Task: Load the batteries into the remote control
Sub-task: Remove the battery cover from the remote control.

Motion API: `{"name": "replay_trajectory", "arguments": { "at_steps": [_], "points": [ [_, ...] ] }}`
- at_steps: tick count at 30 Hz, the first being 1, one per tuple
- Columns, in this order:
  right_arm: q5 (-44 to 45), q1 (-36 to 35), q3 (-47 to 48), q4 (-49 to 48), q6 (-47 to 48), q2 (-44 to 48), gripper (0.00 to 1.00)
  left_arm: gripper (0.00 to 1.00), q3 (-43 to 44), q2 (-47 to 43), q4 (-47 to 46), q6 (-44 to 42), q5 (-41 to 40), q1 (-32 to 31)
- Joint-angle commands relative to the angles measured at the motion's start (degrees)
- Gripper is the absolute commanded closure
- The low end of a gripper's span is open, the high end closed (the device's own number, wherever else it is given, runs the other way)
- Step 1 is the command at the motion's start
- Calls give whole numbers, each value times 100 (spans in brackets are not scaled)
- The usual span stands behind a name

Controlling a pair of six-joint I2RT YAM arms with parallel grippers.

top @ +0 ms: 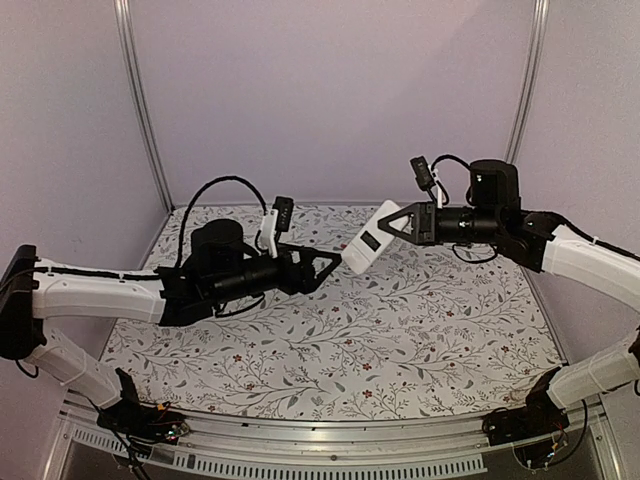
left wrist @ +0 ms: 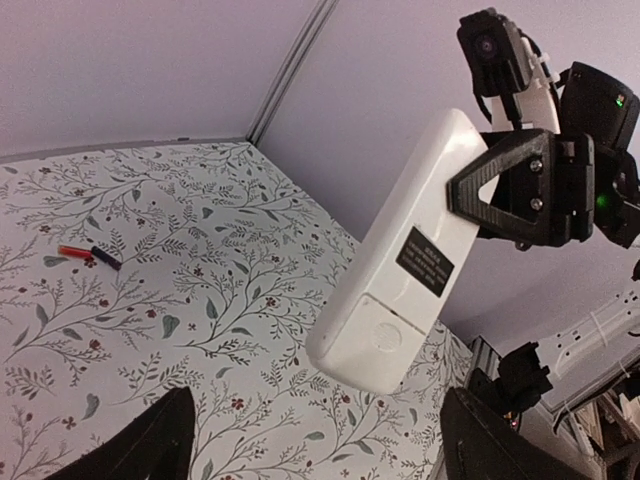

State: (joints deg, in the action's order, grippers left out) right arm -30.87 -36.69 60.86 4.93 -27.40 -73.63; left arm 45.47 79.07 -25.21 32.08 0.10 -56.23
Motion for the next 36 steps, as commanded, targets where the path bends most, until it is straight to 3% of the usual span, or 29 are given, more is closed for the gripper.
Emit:
{"name": "replay_trajectory", "arguments": {
  "at_steps": [1,7,16,23,36],
  "points": [
    [-305,16,-317,-859,-268,129,100,19,198,565,-525,555,744,42],
    [-755,16,-454,-1313,-503,5,100,31,342,1027,-1211,1177,1149,33],
    [-932,11,-549,-1500,-554,-35,100,38,500,1301,-1619,1488,1142,24],
    [-933,21,-566,-1558,-550,-2,100,52,512,1372,-1316,1633,795,39],
    [-969,165,-608,-1937,-832,328,100,57,147,1344,-1270,1882,531,103]
  ]
}}
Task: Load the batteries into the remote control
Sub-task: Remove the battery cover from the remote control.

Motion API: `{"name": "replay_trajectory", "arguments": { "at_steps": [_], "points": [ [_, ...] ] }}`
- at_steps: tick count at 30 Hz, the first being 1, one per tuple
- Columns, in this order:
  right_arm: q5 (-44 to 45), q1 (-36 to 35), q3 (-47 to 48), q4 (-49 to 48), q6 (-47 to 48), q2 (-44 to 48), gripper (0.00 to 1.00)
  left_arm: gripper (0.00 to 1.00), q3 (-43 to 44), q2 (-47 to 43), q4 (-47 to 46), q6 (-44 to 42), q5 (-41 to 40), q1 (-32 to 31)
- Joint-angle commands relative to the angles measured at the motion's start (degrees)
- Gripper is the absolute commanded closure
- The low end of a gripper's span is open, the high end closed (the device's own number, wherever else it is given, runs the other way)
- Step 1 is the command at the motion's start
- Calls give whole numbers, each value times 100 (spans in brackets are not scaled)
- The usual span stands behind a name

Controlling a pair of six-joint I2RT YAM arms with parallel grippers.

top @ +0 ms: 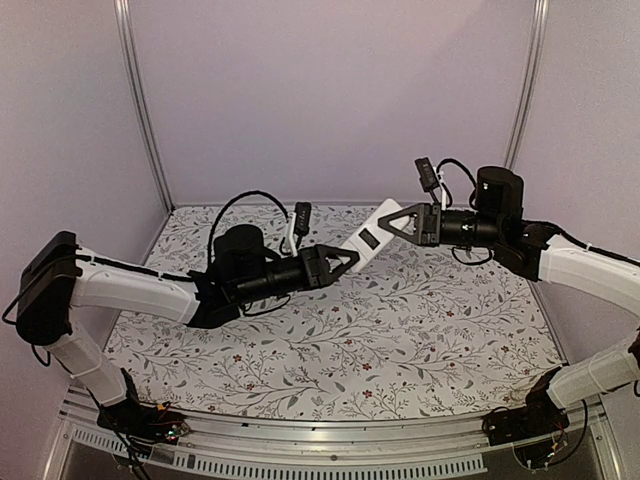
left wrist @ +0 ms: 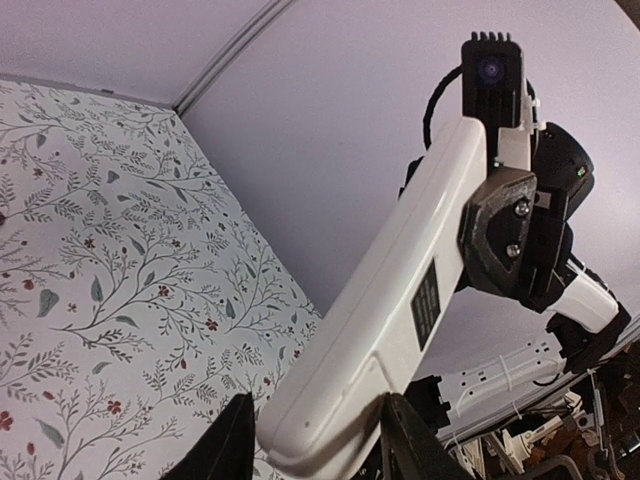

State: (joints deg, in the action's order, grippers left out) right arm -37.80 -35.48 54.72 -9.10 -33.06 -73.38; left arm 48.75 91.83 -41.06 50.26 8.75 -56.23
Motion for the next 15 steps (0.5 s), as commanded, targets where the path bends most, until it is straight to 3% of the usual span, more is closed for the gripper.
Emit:
{"name": "replay_trajectory", "arguments": {
  "at_steps": [1,15],
  "points": [
    [-273,62,-4,-564,-291,313,100,58,-188,63,317,71,-352,103],
    [-388,136,-102,-868,-532,326,100,73,-195,50,301,54,-325,129]
  ]
}}
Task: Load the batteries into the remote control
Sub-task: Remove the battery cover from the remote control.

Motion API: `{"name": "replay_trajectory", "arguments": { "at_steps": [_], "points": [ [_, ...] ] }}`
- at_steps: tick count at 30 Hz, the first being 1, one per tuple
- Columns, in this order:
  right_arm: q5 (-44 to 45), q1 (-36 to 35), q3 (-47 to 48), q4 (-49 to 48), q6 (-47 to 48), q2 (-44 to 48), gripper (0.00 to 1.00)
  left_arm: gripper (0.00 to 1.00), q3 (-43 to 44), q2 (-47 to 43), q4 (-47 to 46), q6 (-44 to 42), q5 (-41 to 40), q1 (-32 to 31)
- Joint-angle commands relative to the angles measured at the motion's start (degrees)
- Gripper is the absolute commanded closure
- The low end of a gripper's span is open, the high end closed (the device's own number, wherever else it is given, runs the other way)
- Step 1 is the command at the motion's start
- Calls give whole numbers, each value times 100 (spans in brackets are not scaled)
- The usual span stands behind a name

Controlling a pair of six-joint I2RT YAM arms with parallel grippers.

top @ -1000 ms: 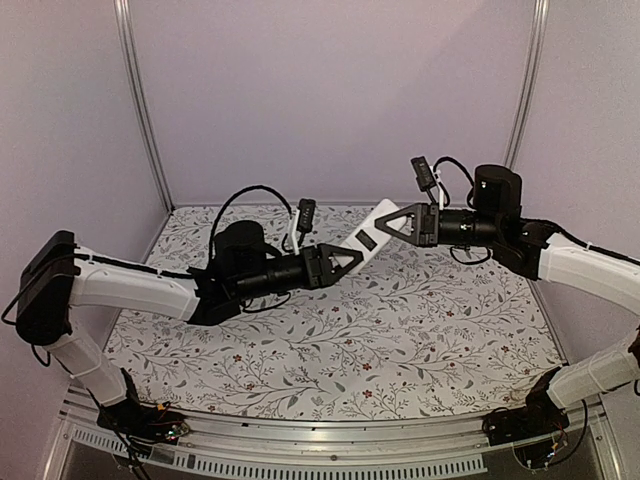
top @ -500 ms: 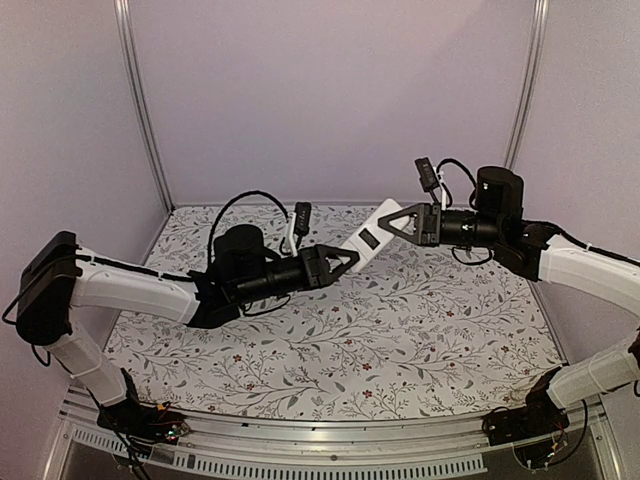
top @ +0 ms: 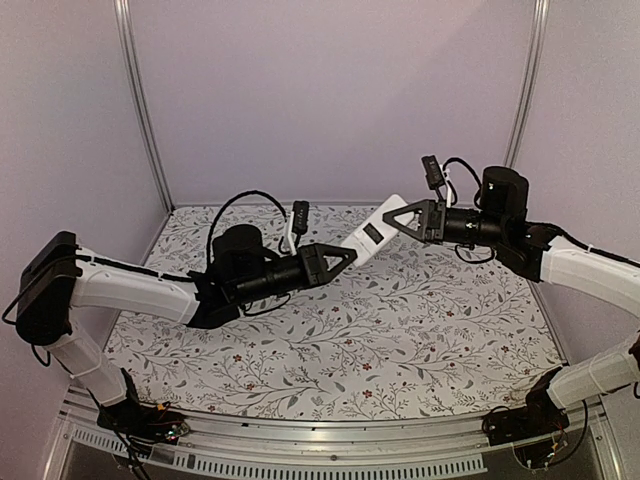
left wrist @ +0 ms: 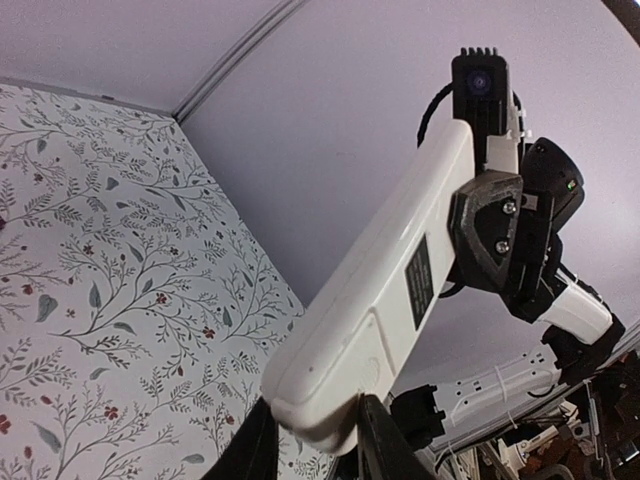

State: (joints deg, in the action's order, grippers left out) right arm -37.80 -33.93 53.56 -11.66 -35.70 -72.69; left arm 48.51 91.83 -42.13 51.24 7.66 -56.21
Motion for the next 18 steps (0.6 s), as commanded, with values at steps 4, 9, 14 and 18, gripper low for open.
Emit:
{"name": "replay_trajectory", "arguments": {
  "at_steps": [4,9,14,18],
  "points": [
    [-420,-19,-6,-655,-264,192,100,55,-84,54,271,-79,-11,127],
    [-509,-18,-134,-999,-440,7,100,45,95,62,258,-5,-169,127],
    [-504,-28,-137,-1021,-463,-102,100,47,314,158,237,88,-243,127],
    [-472,-45,-149,-1032,-456,-148,100,50,468,292,277,264,-293,127]
  ]
}}
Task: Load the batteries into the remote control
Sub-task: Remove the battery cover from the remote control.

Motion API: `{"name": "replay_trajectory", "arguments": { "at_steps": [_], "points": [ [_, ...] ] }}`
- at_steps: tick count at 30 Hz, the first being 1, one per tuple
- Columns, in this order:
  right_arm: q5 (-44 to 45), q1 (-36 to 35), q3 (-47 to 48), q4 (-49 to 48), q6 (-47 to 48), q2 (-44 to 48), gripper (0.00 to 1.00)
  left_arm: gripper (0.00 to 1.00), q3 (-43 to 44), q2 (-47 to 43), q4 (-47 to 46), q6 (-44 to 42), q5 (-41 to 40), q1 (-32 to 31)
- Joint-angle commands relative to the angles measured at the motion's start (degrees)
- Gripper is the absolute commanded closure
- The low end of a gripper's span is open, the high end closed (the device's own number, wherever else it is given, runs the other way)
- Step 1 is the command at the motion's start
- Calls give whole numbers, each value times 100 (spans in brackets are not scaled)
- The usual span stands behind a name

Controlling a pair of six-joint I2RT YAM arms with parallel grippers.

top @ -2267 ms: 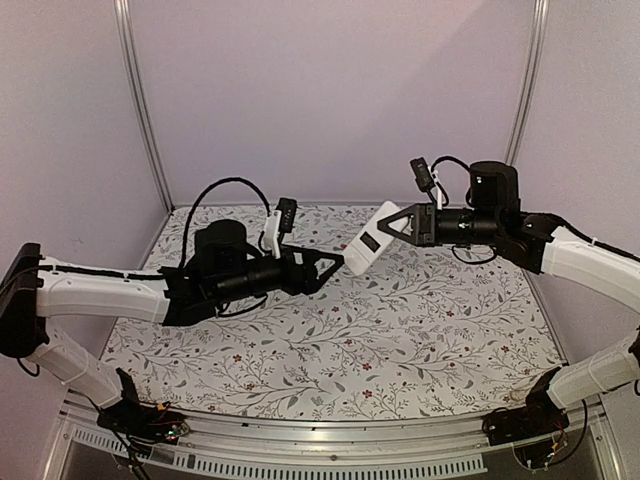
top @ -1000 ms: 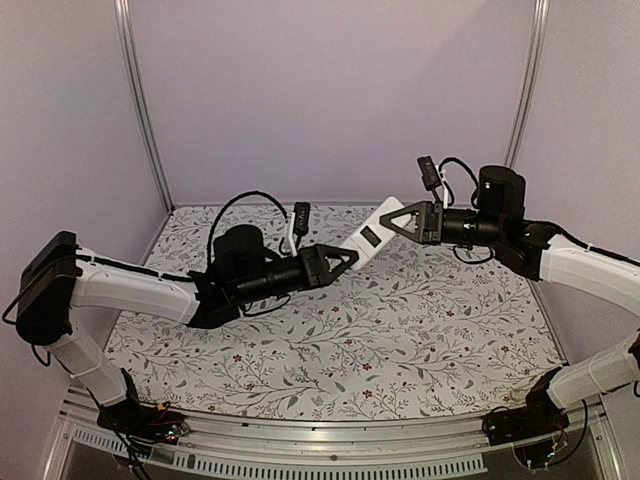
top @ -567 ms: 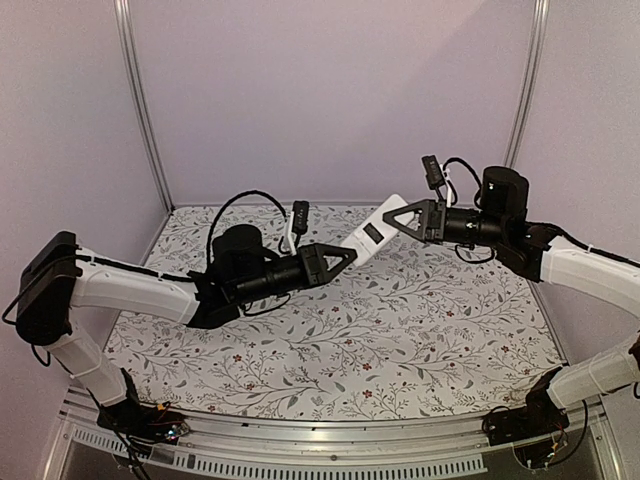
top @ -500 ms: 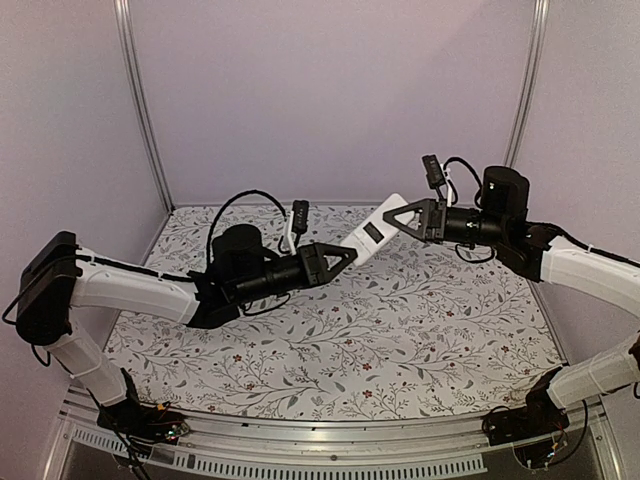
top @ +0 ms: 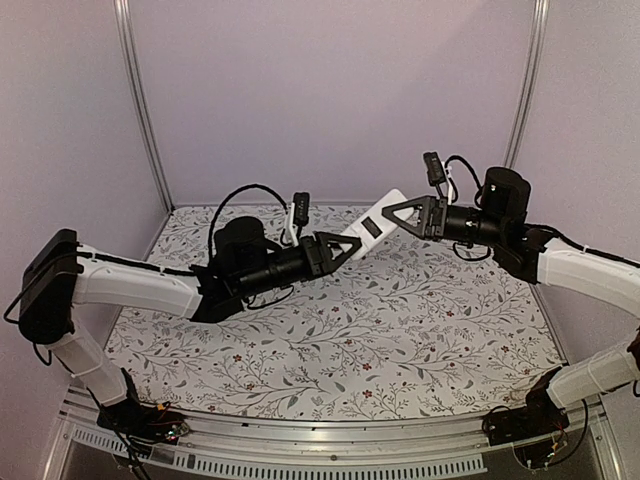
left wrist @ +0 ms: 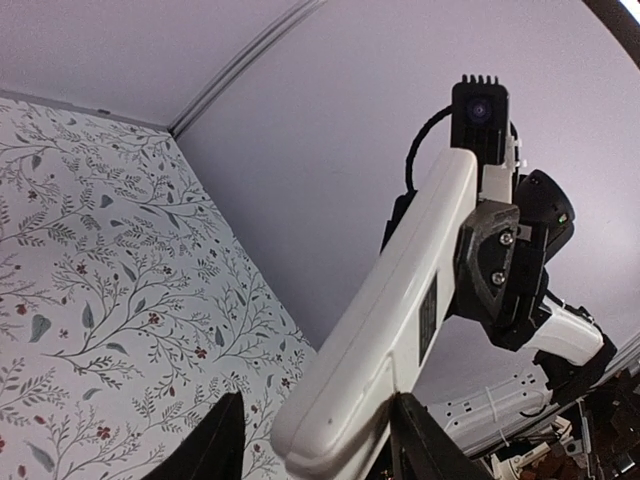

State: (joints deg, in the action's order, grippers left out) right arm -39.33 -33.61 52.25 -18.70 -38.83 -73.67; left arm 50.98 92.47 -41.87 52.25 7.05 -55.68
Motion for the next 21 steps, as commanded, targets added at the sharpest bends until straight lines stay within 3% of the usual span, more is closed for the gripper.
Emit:
{"name": "replay_trajectory", "arguments": {
  "at_steps": [1,9,16,21],
  "points": [
    [-299,-76,-28,-328,-131,-46,100,52,235,249,267,235,-281,75],
    [-247,-76,-88,-327,-40,55,100,68,-80,247,80,872,-849,142],
    [-229,-27,-35,-336,-73,181,100,78,-321,684,-919,1275,-395,218],
    [-244,-22,-28,-334,-129,170,100,59,-223,724,-967,1146,-309,194]
  ]
}}
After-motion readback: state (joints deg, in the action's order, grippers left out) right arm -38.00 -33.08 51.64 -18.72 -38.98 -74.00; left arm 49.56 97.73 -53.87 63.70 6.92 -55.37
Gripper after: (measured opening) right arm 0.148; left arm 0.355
